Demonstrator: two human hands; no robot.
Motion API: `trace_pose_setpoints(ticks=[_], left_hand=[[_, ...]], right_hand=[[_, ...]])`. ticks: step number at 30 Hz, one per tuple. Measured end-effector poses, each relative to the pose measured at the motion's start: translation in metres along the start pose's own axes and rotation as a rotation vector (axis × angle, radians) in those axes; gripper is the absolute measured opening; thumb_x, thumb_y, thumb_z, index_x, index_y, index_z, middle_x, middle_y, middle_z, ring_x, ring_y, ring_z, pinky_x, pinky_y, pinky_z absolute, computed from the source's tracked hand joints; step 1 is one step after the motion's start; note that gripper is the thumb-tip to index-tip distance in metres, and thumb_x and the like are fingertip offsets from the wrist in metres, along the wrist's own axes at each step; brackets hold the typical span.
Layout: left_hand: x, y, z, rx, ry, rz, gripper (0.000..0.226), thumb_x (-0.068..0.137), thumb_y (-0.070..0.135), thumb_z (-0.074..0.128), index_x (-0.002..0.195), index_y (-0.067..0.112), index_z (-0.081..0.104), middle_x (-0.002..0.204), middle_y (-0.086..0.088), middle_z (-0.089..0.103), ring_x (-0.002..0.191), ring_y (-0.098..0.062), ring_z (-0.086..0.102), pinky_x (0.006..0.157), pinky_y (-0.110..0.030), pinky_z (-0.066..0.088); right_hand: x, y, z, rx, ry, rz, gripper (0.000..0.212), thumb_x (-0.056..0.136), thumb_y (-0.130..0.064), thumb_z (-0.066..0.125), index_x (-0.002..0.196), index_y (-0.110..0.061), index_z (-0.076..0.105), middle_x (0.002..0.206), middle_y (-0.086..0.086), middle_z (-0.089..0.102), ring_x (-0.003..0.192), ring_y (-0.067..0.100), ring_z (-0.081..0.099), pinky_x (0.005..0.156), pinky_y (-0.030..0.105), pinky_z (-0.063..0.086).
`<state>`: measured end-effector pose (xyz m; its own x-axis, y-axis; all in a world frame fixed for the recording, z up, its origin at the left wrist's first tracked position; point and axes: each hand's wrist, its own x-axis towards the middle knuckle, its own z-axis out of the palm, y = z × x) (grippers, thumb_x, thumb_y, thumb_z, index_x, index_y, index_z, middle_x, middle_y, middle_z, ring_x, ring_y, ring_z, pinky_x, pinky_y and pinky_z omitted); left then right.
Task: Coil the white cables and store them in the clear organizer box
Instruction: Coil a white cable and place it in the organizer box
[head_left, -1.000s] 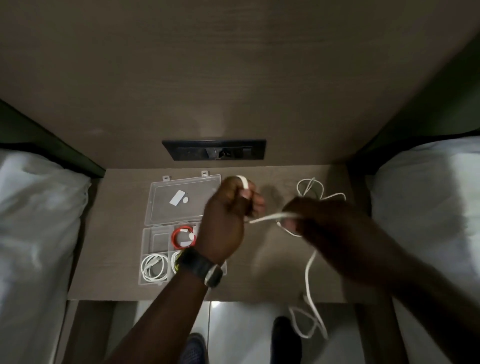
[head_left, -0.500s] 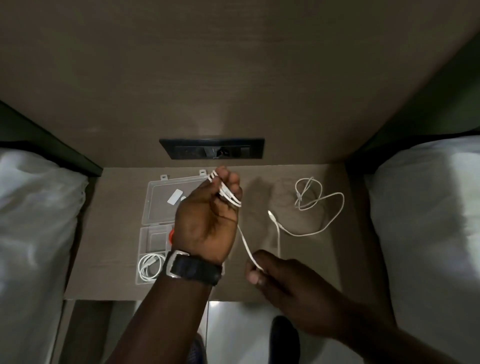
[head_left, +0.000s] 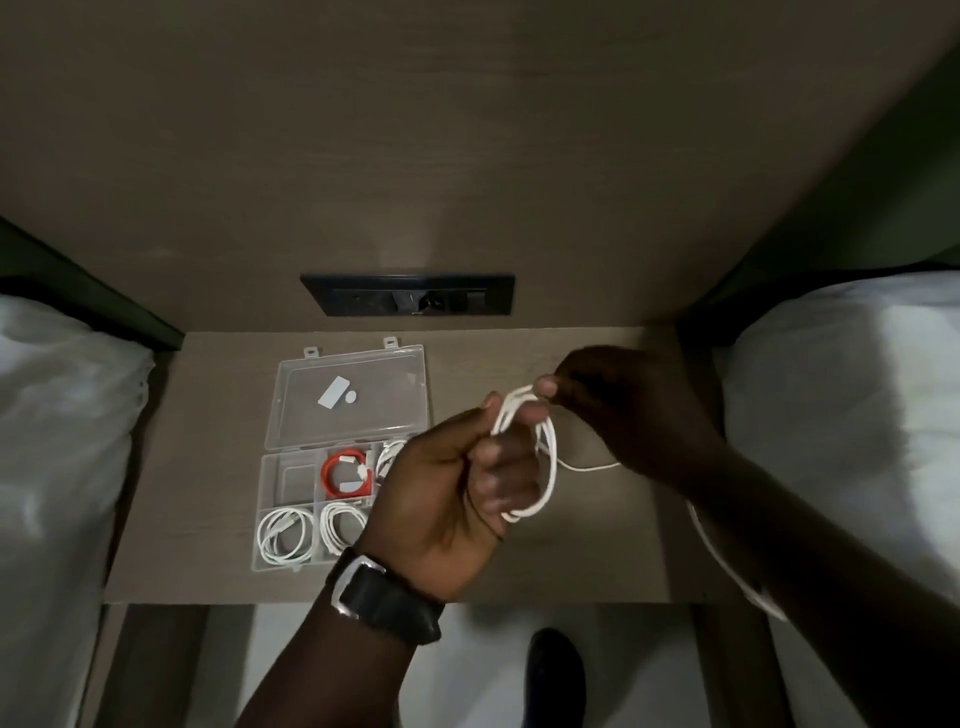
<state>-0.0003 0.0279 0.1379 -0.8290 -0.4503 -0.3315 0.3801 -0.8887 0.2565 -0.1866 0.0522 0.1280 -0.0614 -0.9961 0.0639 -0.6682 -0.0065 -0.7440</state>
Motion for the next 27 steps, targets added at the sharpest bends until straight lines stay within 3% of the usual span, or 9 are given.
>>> trace_pose_setpoints(ticks=[3,6,8,12,16,18,20,23,27], left_hand=[[0.004,0.014,0.001,-0.125,0.059,0.187,0.027,0.094,0.011,0.039,0.105,-0.003,0.059,0.065,0.002,0.051,0.055,-0.007,0.047,0.053,-0.017,0.037],[0.011,0.021,-0.009,-0.017,0.242,0.390,0.026,0.092,0.001,0.037,0.111,-0.001,0.056,0.079,-0.004,0.054,0.068,-0.012,0.053,0.065,-0.021,0.044],[0.013,0.024,-0.018,0.131,0.330,0.510,0.025,0.097,0.000,0.034,0.110,0.001,0.055,0.085,-0.006,0.055,0.075,-0.015,0.056,0.075,-0.024,0.046],[0.013,0.021,-0.031,0.851,0.513,0.676,0.020,0.099,0.002,0.041,0.112,-0.002,0.056,0.080,-0.009,0.060,0.074,-0.018,0.061,0.071,-0.024,0.052],[0.008,-0.002,-0.036,1.380,0.284,0.515,0.015,0.099,0.011,0.044,0.103,0.002,0.056,0.076,-0.010,0.059,0.070,-0.022,0.058,0.070,-0.037,0.051],[0.006,-0.012,-0.034,1.334,0.166,0.377,0.017,0.098,0.018,0.044,0.091,0.007,0.056,0.070,-0.004,0.057,0.064,-0.017,0.054,0.065,-0.037,0.046],[0.004,-0.018,-0.029,1.120,0.170,0.276,0.031,0.099,0.032,0.044,0.088,0.007,0.060,0.060,0.002,0.054,0.054,-0.014,0.048,0.058,-0.030,0.042],[-0.002,-0.018,-0.022,0.773,0.174,0.145,0.052,0.093,0.052,0.046,0.085,0.006,0.068,0.053,0.002,0.040,0.045,-0.011,0.036,0.048,-0.021,0.034],[-0.008,-0.008,-0.013,0.414,0.042,0.121,0.026,0.087,0.031,0.066,0.083,0.005,0.063,0.054,0.005,0.041,0.043,-0.005,0.034,0.044,-0.019,0.023]], right_hand=[[-0.029,0.002,0.038,0.092,-0.127,0.099,0.027,0.098,-0.045,0.043,0.075,-0.043,0.056,0.061,-0.017,0.057,0.059,-0.004,0.052,0.063,0.031,0.040],[-0.061,-0.009,0.060,0.198,-0.268,0.136,0.029,0.096,-0.050,0.037,0.095,-0.028,0.056,0.065,-0.008,0.056,0.062,0.006,0.054,0.066,0.042,0.049],[-0.077,-0.020,0.060,0.201,-0.369,0.082,0.019,0.098,-0.044,0.040,0.095,-0.030,0.052,0.064,-0.011,0.054,0.063,0.006,0.053,0.070,0.043,0.051],[-0.088,-0.037,0.032,0.055,-0.475,-0.025,0.022,0.099,-0.051,0.033,0.102,-0.035,0.047,0.077,-0.008,0.060,0.072,0.009,0.060,0.070,0.038,0.049],[-0.065,-0.049,-0.010,-0.123,-0.392,-0.074,0.019,0.092,-0.060,0.029,0.092,-0.056,0.048,0.076,-0.025,0.058,0.070,-0.003,0.058,0.062,0.024,0.047],[-0.048,-0.047,-0.028,-0.135,-0.214,-0.129,0.021,0.092,-0.049,0.041,0.104,-0.045,0.058,0.094,-0.027,0.064,0.081,-0.005,0.063,0.066,0.019,0.051],[-0.032,-0.037,-0.040,-0.078,-0.044,-0.128,0.022,0.089,-0.045,0.050,0.105,-0.036,0.063,0.104,-0.021,0.067,0.085,-0.001,0.067,0.068,0.025,0.054],[-0.014,-0.018,-0.040,0.043,0.118,-0.032,0.021,0.081,-0.048,0.069,0.094,-0.031,0.069,0.085,-0.003,0.073,0.077,0.009,0.070,0.069,0.038,0.055],[-0.011,-0.001,-0.009,0.166,0.112,0.088,0.010,0.085,-0.038,0.070,0.090,-0.030,0.070,0.077,-0.002,0.070,0.068,0.017,0.067,0.063,0.040,0.055]])
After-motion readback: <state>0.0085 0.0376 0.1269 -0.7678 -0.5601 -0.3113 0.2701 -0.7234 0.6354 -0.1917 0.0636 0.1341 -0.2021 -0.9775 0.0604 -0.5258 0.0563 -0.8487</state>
